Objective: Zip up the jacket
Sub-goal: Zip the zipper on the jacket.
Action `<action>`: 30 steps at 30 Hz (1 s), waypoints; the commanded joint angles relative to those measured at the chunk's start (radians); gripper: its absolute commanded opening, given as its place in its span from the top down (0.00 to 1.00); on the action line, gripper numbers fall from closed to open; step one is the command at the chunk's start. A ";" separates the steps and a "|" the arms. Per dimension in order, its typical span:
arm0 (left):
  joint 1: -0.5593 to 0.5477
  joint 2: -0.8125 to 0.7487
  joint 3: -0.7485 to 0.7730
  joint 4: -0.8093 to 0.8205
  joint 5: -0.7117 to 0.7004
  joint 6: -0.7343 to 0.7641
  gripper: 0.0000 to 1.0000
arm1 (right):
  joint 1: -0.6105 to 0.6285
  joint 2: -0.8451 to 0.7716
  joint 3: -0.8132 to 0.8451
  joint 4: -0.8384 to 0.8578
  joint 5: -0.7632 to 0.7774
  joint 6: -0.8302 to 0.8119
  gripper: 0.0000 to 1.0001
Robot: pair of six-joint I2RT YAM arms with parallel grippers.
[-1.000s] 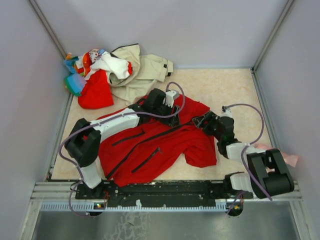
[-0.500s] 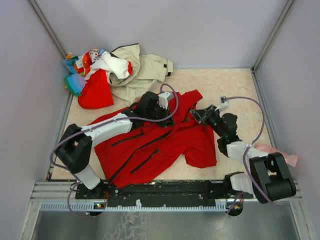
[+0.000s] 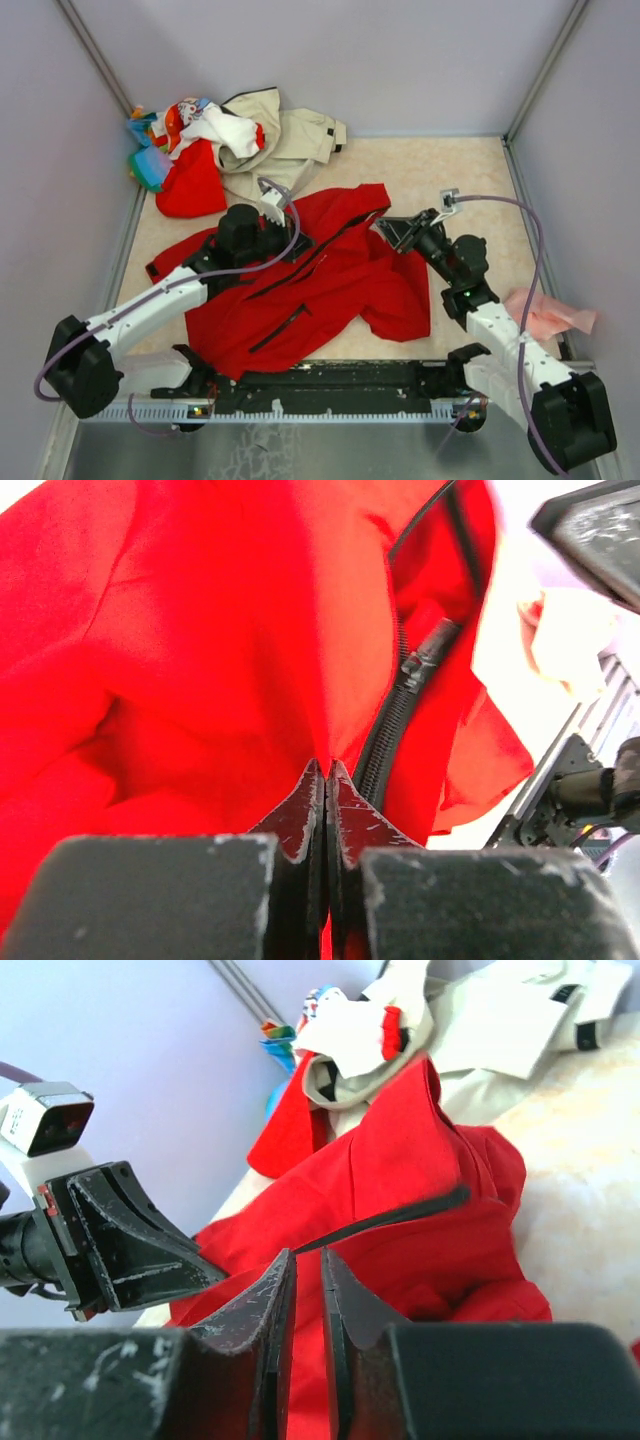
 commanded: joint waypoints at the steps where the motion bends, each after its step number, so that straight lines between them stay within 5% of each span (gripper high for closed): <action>1: 0.008 -0.069 -0.100 -0.029 -0.058 -0.016 1.00 | 0.014 -0.100 -0.066 -0.122 0.088 -0.042 0.83; 8: 0.008 -0.105 -0.227 0.015 -0.030 -0.072 1.00 | 0.117 -0.106 -0.086 -0.326 0.165 -0.111 0.87; 18: -0.008 -0.141 -0.253 -0.027 -0.065 -0.035 1.00 | 0.176 -0.056 0.101 -0.455 0.310 -0.124 0.44; 30: -0.050 -0.185 -0.229 -0.057 -0.148 -0.009 1.00 | 0.227 0.202 0.273 -0.552 0.514 -0.108 0.37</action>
